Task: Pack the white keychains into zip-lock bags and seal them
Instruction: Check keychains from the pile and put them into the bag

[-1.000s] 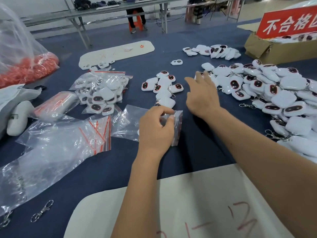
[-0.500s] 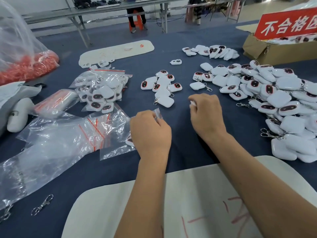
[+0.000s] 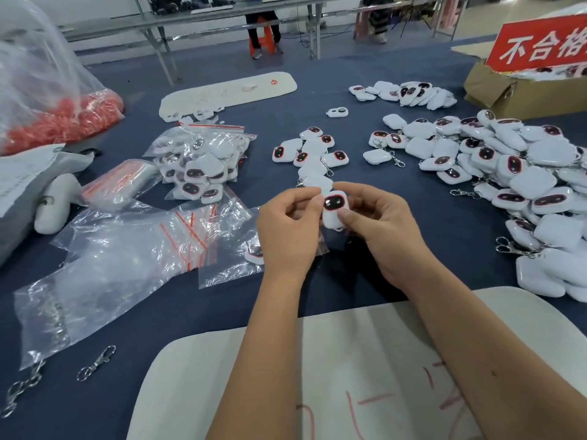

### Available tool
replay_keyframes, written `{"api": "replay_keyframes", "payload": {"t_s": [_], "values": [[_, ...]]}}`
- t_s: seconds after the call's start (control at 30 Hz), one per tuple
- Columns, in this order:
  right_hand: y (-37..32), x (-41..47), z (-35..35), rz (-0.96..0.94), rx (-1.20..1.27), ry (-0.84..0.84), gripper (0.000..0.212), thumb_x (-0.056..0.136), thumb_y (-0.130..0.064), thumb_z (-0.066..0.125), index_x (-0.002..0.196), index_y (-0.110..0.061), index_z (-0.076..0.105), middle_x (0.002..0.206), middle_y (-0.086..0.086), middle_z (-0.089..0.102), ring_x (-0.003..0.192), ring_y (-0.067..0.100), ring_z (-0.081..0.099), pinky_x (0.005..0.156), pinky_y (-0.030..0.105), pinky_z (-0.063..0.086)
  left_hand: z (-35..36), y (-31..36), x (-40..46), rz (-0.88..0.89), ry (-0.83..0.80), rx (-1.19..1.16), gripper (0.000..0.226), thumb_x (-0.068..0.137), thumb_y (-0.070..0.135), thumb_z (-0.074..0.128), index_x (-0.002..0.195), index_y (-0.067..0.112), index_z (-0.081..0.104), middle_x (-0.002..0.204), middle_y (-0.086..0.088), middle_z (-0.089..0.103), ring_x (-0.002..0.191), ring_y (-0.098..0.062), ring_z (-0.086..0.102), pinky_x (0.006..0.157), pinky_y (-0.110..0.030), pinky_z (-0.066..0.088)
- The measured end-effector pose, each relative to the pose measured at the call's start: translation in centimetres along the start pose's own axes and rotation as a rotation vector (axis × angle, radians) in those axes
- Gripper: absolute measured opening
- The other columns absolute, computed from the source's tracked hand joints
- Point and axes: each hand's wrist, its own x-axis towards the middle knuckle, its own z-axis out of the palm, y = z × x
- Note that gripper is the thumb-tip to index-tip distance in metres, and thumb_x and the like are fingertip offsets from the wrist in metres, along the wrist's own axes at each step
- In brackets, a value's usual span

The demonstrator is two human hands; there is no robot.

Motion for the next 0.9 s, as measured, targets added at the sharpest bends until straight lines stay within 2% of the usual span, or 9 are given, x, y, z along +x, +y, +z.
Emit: {"api": "replay_keyframes", "payload": {"t_s": [0.13, 0.33, 0.53, 0.63, 0.73, 0.9], "values": [[-0.33, -0.19, 0.32, -0.059, -0.082, -0.020, 0.029, 0.096, 0.002, 0.069, 0.110, -0.021, 0.080, 0.094, 0.006, 0.079, 0.078, 0.010, 0.069, 0.071, 0.021, 0.056, -0.57, -0.07, 0.19, -0.034, -0.063, -0.020, 0.009, 0.093, 0.010, 0.074, 0.099, 0.012, 0.080, 0.087, -0.002, 0.079, 0.082, -0.020, 0.075, 0.081, -0.038, 0.063], [-0.47, -0.20, 0.22, -0.061, -0.060, -0.045, 0.031, 0.094, 0.006, 0.070, 0.117, -0.014, 0.078, 0.098, 0.004, 0.081, 0.083, 0.009, 0.071, 0.077, 0.021, 0.057, -0.69, -0.16, 0.44, 0.007, -0.123, -0.008, 0.007, 0.089, 0.007, 0.078, 0.096, 0.010, 0.080, 0.086, -0.004, 0.079, 0.077, -0.016, 0.071, 0.077, -0.034, 0.061], [-0.27, -0.14, 0.03, -0.062, -0.084, -0.057, 0.031, 0.094, 0.003, 0.071, 0.116, -0.018, 0.079, 0.102, 0.004, 0.080, 0.087, 0.014, 0.069, 0.080, 0.025, 0.057, -0.69, -0.27, 0.46, -0.006, -0.142, -0.015, 0.005, 0.091, 0.007, 0.075, 0.095, 0.010, 0.077, 0.089, -0.009, 0.078, 0.078, -0.021, 0.069, 0.078, -0.039, 0.060], [-0.24, -0.08, 0.10, -0.042, -0.065, -0.044, 0.024, 0.098, -0.005, 0.069, 0.113, -0.019, 0.080, 0.103, 0.004, 0.081, 0.091, 0.015, 0.072, 0.082, 0.029, 0.057, -0.64, -0.30, 0.37, -0.009, -0.134, -0.024, 0.005, 0.091, 0.008, 0.076, 0.095, 0.011, 0.078, 0.087, -0.005, 0.078, 0.075, -0.014, 0.068, 0.075, -0.032, 0.059], [-0.07, 0.03, 0.18, -0.033, -0.076, 0.014, 0.018, 0.099, -0.009, 0.068, 0.107, -0.018, 0.081, 0.097, 0.004, 0.081, 0.086, 0.017, 0.073, 0.079, 0.033, 0.057, -0.54, -0.30, 0.21, 0.003, -0.147, -0.004, 0.006, 0.091, 0.010, 0.077, 0.096, 0.011, 0.078, 0.087, -0.005, 0.078, 0.077, -0.016, 0.070, 0.077, -0.034, 0.061], [-0.08, 0.05, 0.10, -0.035, -0.109, 0.047, 0.017, 0.098, -0.007, 0.069, 0.102, -0.017, 0.081, 0.088, 0.003, 0.080, 0.078, 0.014, 0.072, 0.073, 0.029, 0.057, -0.55, -0.17, 0.05, 0.027, -0.180, 0.036, 0.007, 0.091, 0.012, 0.078, 0.097, 0.013, 0.078, 0.088, -0.002, 0.078, 0.083, -0.024, 0.075, 0.079, -0.039, 0.063]]}}
